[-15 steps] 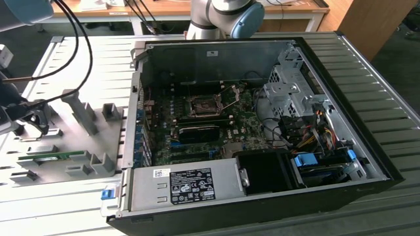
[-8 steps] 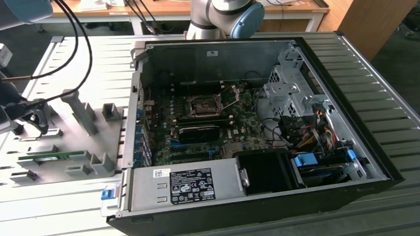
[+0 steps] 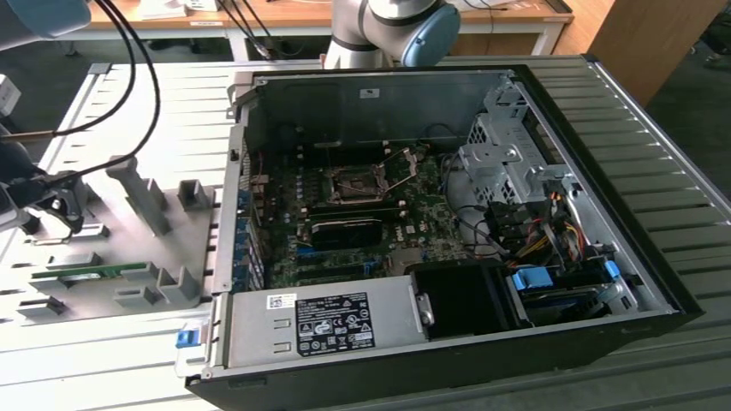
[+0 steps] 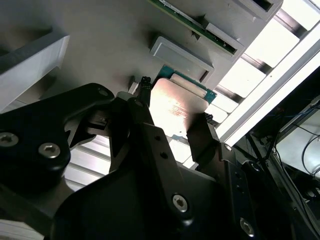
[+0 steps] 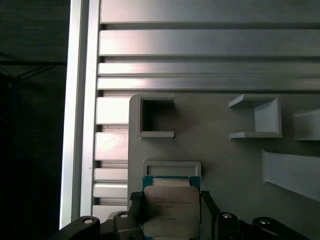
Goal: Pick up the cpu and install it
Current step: 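Pick up the cpu and move it towards the insertion slot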
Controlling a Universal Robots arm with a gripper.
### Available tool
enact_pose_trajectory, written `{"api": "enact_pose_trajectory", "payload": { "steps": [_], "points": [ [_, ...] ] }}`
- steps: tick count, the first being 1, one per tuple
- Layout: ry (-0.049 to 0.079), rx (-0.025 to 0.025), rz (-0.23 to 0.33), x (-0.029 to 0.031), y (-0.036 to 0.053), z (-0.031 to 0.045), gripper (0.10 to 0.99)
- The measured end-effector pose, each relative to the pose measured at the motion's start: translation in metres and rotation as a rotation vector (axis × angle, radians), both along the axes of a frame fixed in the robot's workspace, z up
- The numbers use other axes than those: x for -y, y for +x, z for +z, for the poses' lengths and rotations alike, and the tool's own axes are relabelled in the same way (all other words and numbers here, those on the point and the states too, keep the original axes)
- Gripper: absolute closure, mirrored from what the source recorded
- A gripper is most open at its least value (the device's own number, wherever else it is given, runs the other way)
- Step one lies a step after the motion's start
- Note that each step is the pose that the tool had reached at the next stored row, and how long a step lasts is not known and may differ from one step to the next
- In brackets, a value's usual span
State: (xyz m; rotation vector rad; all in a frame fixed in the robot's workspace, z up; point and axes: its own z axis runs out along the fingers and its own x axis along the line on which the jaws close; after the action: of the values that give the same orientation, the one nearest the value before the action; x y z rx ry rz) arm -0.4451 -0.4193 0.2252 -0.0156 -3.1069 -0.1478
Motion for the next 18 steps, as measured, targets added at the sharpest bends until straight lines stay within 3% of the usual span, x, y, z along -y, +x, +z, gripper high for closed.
{"api": "enact_pose_trajectory", "payload": {
  "steps": [18],
  "points": [
    [0.0, -0.0001, 0.0, 0.0, 0.0, 0.0051, 0.545]
  ]
}}
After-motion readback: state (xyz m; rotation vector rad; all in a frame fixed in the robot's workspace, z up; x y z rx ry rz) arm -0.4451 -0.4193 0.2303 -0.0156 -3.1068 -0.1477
